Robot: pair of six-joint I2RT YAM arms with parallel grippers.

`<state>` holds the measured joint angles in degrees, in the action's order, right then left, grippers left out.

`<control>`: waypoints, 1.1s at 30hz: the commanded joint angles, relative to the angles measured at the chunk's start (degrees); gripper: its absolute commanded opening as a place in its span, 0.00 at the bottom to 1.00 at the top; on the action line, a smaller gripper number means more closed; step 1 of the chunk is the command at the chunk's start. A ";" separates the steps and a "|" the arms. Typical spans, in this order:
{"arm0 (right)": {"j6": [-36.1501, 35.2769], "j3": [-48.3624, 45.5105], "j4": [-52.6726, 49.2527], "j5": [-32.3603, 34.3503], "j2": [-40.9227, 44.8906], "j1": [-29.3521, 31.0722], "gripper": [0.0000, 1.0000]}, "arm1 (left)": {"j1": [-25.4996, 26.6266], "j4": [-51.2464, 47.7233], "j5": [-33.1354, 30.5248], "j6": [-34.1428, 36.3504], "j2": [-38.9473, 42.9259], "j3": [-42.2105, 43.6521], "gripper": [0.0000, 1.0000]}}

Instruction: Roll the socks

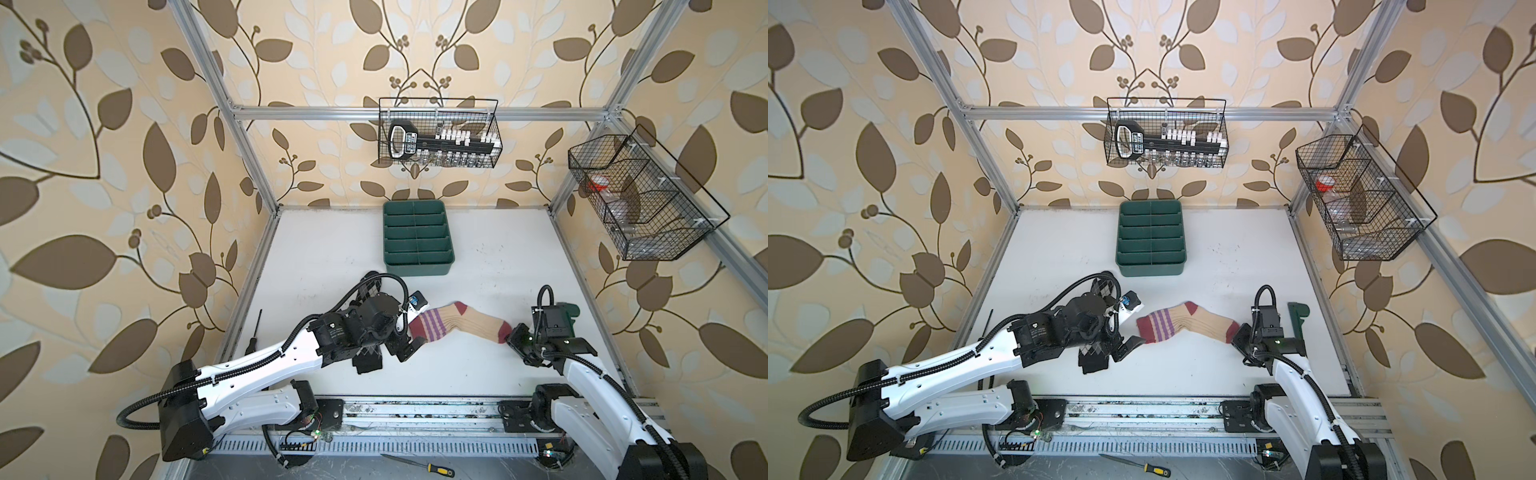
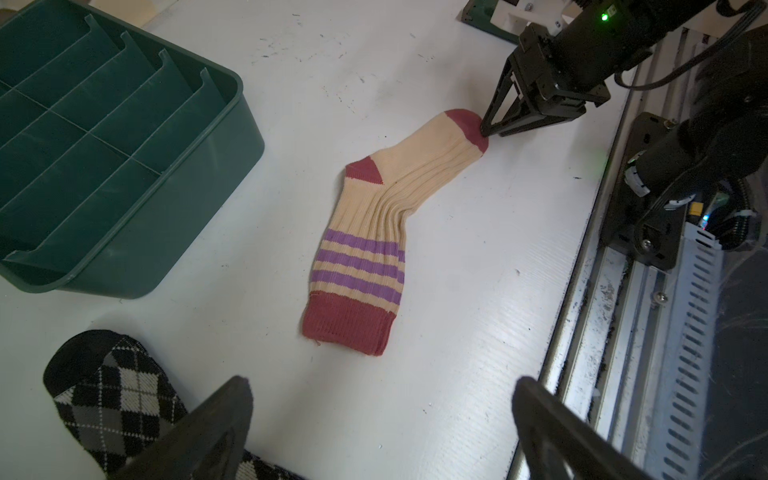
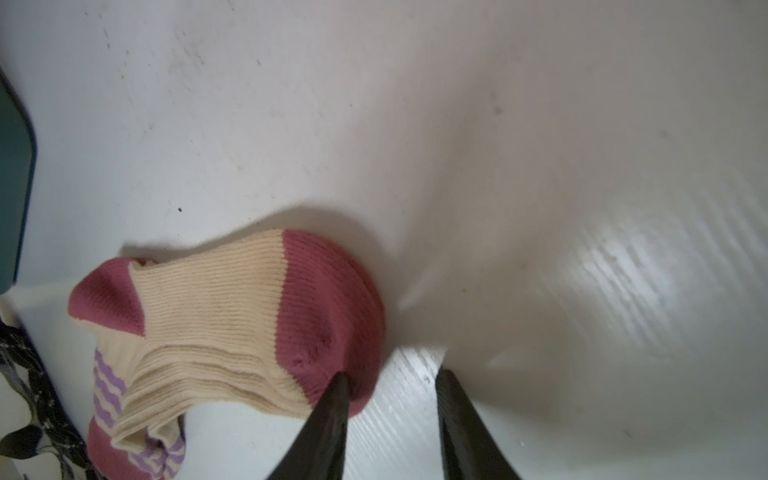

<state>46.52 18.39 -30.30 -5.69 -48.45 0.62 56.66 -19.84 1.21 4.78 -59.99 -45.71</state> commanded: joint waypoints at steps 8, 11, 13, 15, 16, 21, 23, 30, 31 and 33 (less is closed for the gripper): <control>-0.59 -1.69 9.00 2.82 -8.32 -0.14 0.22 | 0.17 0.61 -0.82 0.41 -0.04 -1.31 0.99; -1.13 -1.65 9.66 3.44 -9.62 -0.12 0.10 | 0.18 0.46 -1.27 0.58 0.05 -1.31 0.99; -2.04 -1.20 9.50 4.04 -10.27 -0.10 0.02 | 0.18 0.47 -1.25 0.85 0.13 -1.22 0.99; -3.47 -0.21 9.12 4.73 -10.89 -0.33 0.00 | 0.20 0.54 -0.98 1.96 0.52 -1.12 0.99; -5.34 1.19 8.57 5.72 -11.40 -0.37 0.00 | 0.13 1.03 -0.10 3.57 1.10 -0.59 0.99; -12.65 10.44 3.80 15.23 -15.63 -0.28 0.00 | 0.16 5.69 4.27 14.34 8.80 5.57 0.99; -14.86 14.02 3.70 18.98 -18.63 -1.09 0.00 | 0.20 8.48 5.32 18.41 12.66 8.80 0.99; -19.49 27.84 5.52 27.04 -35.53 1.71 0.00 | 0.20 7.64 4.38 23.48 13.88 10.55 0.99; -20.22 29.72 5.44 28.22 -38.16 2.44 0.00 | 0.13 7.46 4.42 23.31 13.84 10.60 0.99; -21.82 33.36 5.85 29.53 -44.02 3.73 0.00 | 0.18 8.30 4.70 22.47 14.68 11.01 0.99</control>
<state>28.47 48.10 -23.97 18.13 -87.15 2.85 56.66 -13.52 4.40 25.45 -46.26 -34.50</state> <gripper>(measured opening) 0.050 0.989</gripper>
